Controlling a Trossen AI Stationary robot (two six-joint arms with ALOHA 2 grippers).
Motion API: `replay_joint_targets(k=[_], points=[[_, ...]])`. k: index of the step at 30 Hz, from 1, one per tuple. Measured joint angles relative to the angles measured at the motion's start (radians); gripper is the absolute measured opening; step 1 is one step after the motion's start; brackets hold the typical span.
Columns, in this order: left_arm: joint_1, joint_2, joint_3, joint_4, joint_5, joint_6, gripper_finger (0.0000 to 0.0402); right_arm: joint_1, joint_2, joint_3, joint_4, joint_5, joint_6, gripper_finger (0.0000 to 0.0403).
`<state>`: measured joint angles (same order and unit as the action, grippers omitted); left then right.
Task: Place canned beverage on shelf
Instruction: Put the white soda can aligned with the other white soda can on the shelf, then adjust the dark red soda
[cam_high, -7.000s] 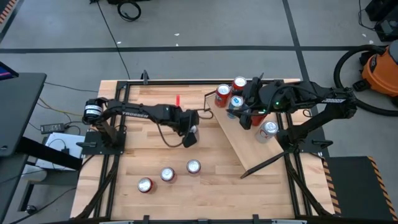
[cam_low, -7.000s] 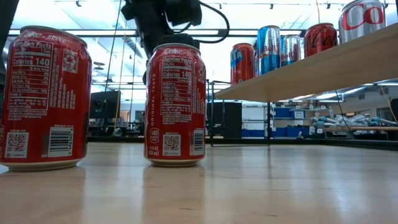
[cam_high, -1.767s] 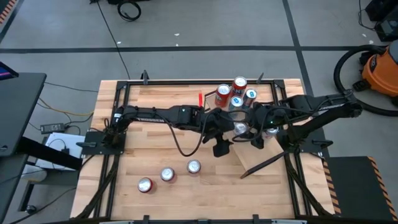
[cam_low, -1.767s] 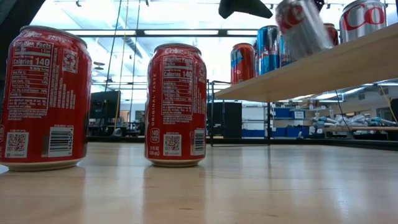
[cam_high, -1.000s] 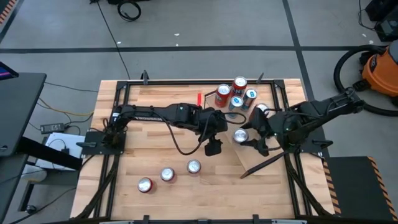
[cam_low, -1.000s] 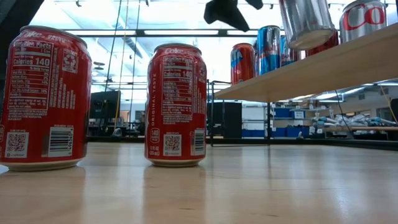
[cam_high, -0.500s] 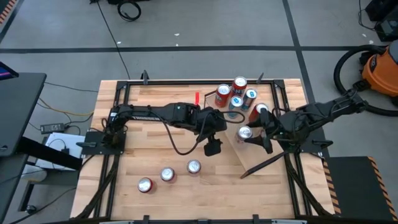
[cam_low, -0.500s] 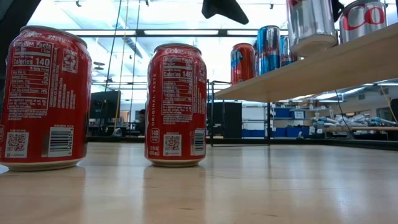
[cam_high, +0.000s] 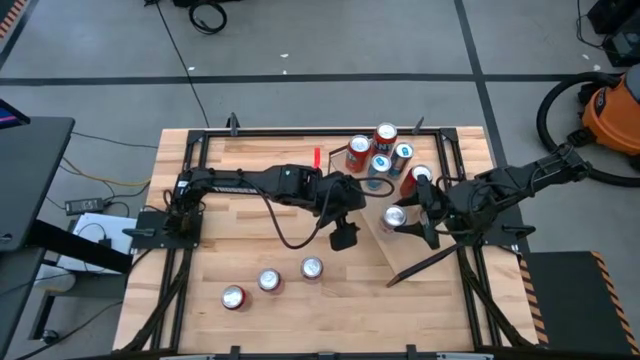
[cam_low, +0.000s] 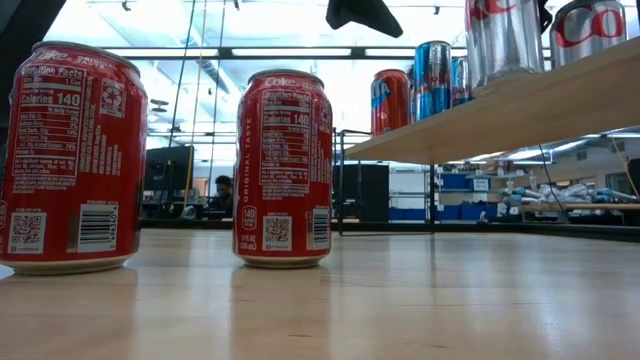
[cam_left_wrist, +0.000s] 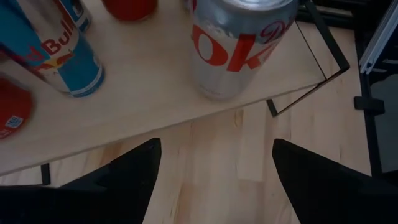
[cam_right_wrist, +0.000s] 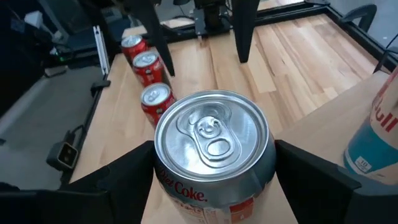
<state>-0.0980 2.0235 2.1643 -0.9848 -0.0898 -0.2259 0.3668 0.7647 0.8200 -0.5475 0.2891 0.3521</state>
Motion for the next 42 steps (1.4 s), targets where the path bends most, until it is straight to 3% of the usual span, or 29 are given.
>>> replay_joint_targets(k=[11,22,27,33,42], points=[[0.001,0.001,0.0,0.037,0.0,0.003,0.0318,0.0,0.0,0.016,-0.006,-0.01,-0.019,0.0356],[0.001,0.001,0.0,0.04,0.0,0.004,0.0318,-0.002,0.0,0.157,-0.035,0.131,-0.075,0.0356],[-0.011,0.007,0.0,0.068,0.009,0.001,0.0318,-0.029,0.0,0.313,-0.268,0.242,-0.016,0.0353],[-0.031,0.058,-0.001,0.121,0.015,0.014,0.0318,-0.096,0.022,0.462,-0.561,0.354,0.189,0.0347],[-0.022,0.074,0.0,0.129,0.005,0.031,0.0318,-0.261,0.061,0.528,-0.876,0.414,0.463,0.0346]])
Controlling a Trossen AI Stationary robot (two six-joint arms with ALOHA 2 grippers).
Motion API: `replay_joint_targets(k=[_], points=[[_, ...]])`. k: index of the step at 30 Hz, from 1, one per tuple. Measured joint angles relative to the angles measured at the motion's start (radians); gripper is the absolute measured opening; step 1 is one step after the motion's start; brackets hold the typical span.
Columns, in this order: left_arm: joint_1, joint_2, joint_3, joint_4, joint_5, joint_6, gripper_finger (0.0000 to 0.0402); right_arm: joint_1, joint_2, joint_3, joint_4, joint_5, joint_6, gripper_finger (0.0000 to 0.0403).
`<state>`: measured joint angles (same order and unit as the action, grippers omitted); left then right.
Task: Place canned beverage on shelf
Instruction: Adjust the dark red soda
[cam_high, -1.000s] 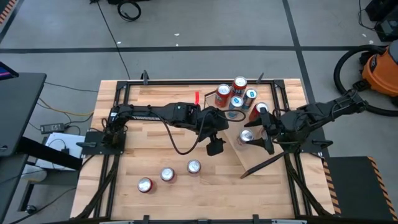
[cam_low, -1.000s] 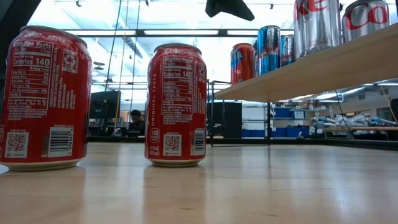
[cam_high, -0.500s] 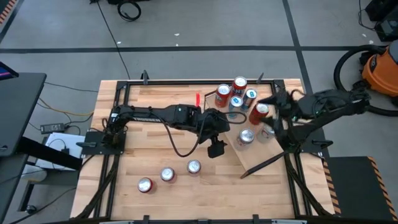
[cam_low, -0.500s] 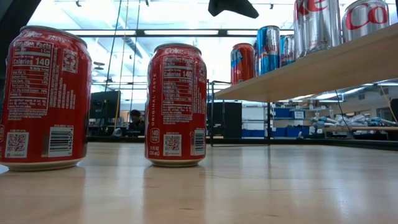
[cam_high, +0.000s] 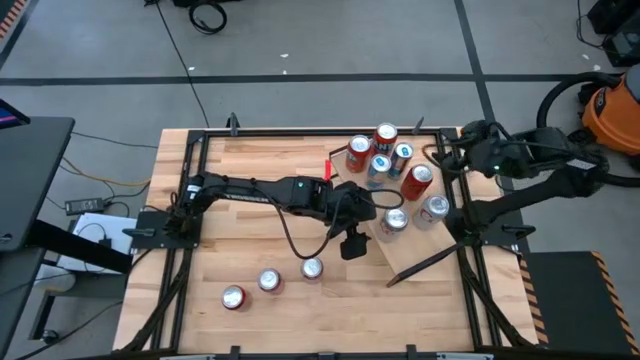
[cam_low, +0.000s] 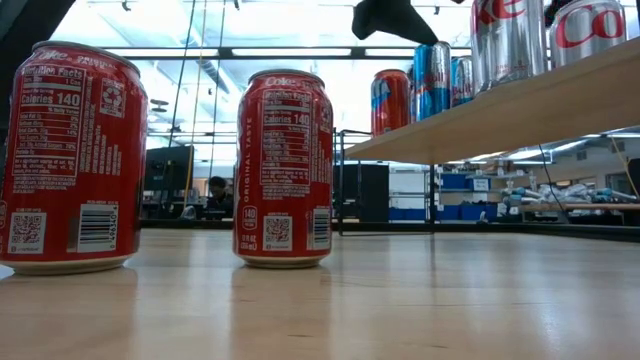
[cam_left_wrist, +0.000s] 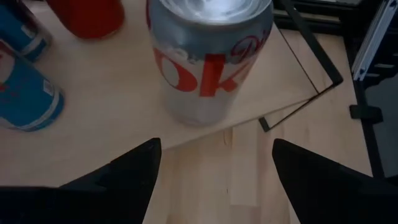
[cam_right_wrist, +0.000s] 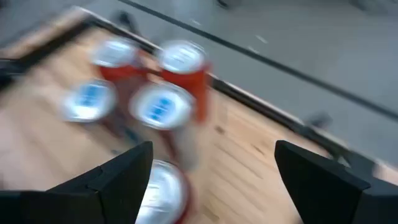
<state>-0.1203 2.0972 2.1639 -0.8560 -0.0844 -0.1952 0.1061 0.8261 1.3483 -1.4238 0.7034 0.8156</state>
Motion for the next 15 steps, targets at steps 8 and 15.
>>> replay_joint_targets(k=[8,15], points=[[0.0,-0.01,0.001,0.0,0.0,0.0,0.0318,-0.161,0.012,-0.001,-0.129,-0.085,0.174,0.0346],[-0.002,-0.01,0.001,0.001,0.004,0.0,0.0318,-0.28,0.02,-0.054,-0.146,-0.167,0.103,0.0346]])
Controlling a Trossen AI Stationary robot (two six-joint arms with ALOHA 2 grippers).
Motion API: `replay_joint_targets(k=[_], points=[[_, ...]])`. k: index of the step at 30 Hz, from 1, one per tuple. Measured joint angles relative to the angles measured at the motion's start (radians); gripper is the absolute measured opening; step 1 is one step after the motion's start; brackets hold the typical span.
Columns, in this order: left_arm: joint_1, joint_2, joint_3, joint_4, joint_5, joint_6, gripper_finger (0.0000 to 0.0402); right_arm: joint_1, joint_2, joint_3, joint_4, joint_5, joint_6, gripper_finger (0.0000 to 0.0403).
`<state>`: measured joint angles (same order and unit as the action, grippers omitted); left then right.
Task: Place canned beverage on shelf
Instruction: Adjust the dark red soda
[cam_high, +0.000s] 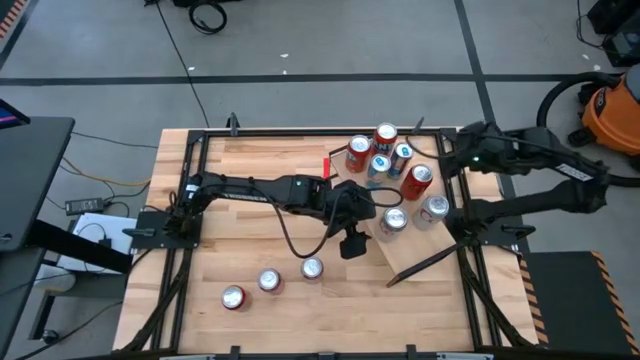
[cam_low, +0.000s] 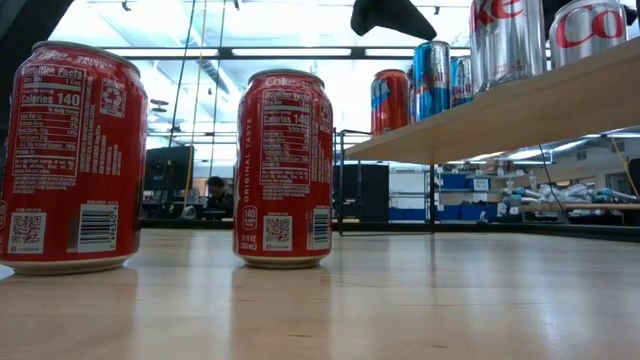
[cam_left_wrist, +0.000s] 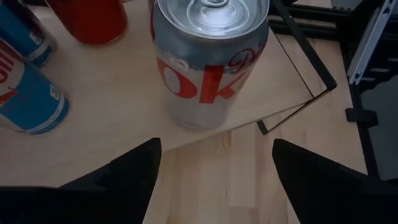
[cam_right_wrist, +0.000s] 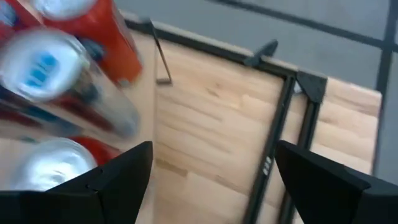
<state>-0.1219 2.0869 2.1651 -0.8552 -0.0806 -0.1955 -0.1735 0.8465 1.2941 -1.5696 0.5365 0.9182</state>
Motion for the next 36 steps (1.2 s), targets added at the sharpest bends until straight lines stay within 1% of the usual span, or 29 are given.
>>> replay_joint_targets(k=[5,9,17,22,26,31,33,36], points=[[0.0,0.0,0.0,0.02,0.004,0.0,0.0318,-0.063,0.0,-0.096,0.027,-0.081,-0.062,0.0346],[0.0,0.0,0.0,0.02,0.006,0.0,0.0318,-0.117,-0.021,-0.155,0.082,-0.175,-0.106,0.0346],[-0.002,0.0,0.0,0.02,0.007,0.0,0.0318,-0.189,-0.111,-0.199,0.138,-0.308,-0.165,0.0346],[-0.007,0.0,0.0,0.021,0.007,0.005,0.0318,-0.208,-0.159,-0.239,0.143,-0.357,-0.203,0.0346],[-0.007,0.0,0.0,0.021,0.007,0.007,0.0318,-0.209,-0.174,-0.306,0.2,-0.4,-0.233,0.0346],[-0.007,0.0,0.0,0.02,0.007,0.008,0.0318,-0.21,-0.176,-0.366,0.286,-0.41,-0.229,0.0346],[-0.007,0.0,0.0,0.019,0.007,0.008,0.0318,-0.209,-0.178,-0.386,0.272,-0.399,-0.246,0.0346],[-0.006,0.0,-0.001,0.012,0.007,0.008,0.0318,-0.209,-0.184,-0.394,0.301,-0.4,-0.246,0.0346]])
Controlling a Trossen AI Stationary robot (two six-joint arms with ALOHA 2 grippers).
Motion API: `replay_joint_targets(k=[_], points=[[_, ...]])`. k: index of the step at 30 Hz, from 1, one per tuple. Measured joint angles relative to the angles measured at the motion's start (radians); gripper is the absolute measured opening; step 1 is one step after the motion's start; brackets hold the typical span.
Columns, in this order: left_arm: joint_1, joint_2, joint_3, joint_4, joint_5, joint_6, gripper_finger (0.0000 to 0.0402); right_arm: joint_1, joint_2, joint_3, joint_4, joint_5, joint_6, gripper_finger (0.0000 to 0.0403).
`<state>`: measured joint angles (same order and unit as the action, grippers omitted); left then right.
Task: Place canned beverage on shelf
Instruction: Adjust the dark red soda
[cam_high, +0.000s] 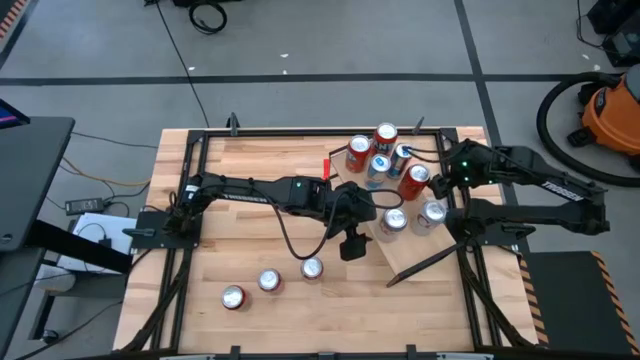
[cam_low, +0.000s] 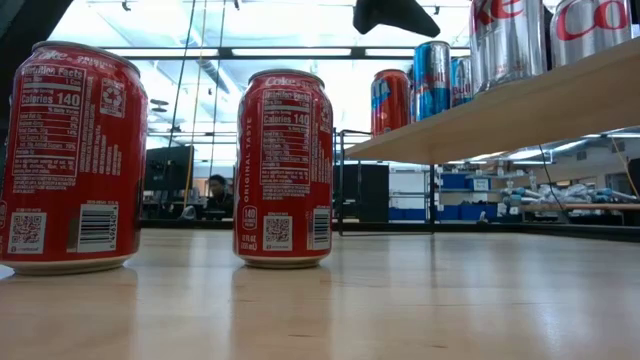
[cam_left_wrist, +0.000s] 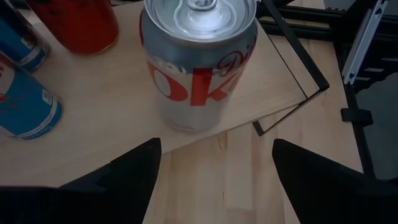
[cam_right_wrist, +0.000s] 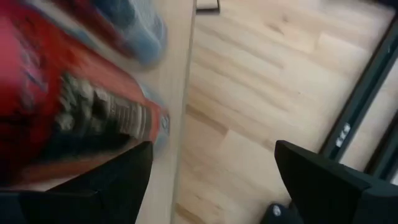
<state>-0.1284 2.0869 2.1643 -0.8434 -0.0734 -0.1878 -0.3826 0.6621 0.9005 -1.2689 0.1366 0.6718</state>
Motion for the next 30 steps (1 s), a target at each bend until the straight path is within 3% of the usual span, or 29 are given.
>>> replay_joint_targets(k=[15,30], points=[[0.001,0.0,0.0,-0.002,0.0,0.001,0.0318,0.001,-0.004,0.018,-0.017,0.023,0.005,0.0346],[-0.005,0.0,0.0,0.1,-0.001,0.001,0.0318,0.001,-0.004,0.018,0.029,0.001,-0.018,0.0346]])
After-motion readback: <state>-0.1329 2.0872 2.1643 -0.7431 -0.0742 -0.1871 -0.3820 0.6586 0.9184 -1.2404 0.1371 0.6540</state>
